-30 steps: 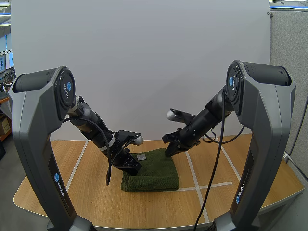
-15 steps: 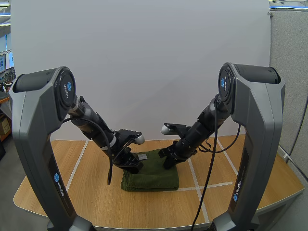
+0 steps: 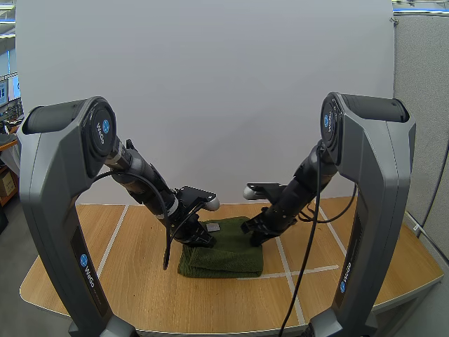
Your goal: Fold the towel
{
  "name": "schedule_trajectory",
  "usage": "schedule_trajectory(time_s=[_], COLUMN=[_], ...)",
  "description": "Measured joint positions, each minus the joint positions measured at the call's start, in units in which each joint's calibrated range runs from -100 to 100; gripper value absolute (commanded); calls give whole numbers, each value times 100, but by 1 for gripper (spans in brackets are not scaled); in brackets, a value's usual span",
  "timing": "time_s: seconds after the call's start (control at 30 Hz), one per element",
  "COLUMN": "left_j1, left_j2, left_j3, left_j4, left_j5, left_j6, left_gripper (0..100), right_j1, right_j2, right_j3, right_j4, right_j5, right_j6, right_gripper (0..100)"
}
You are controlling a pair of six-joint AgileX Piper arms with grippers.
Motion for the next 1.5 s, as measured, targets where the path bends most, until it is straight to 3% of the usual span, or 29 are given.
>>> schedule_trajectory(time_s=[0.07,0.13,0.2,0.8,0.87,1.13,1.5], left_j1=[-18,-214,-278,-285,-239,200,208], left_j2=[0,32,120,208,-60,-1405,-789], left_j3=[0,-16,-104,-222,-222,-295,-938], left_j4=[-10,-10,-10,-148,-148,-46,-56], left_j5=[-105,-457,-499,-449,-449,-488,158], left_j6=[0,-30,-99,-183,-183,-183,-183], left_gripper=[0,0,0,0,0,0,0], right_j1=[-49,-178,-300,-300,-300,-300,-300], right_j2=[0,0,14,-471,-776,-1085,-1049], right_j3=[0,0,0,0,0,-47,-240], right_j4=[1,-53,-182,-201,-201,96,302], right_j5=[0,-47,-171,-186,-186,-186,-471], right_j6=[0,0,0,0,0,9,-20], right_gripper=[0,0,0,0,0,0,0])
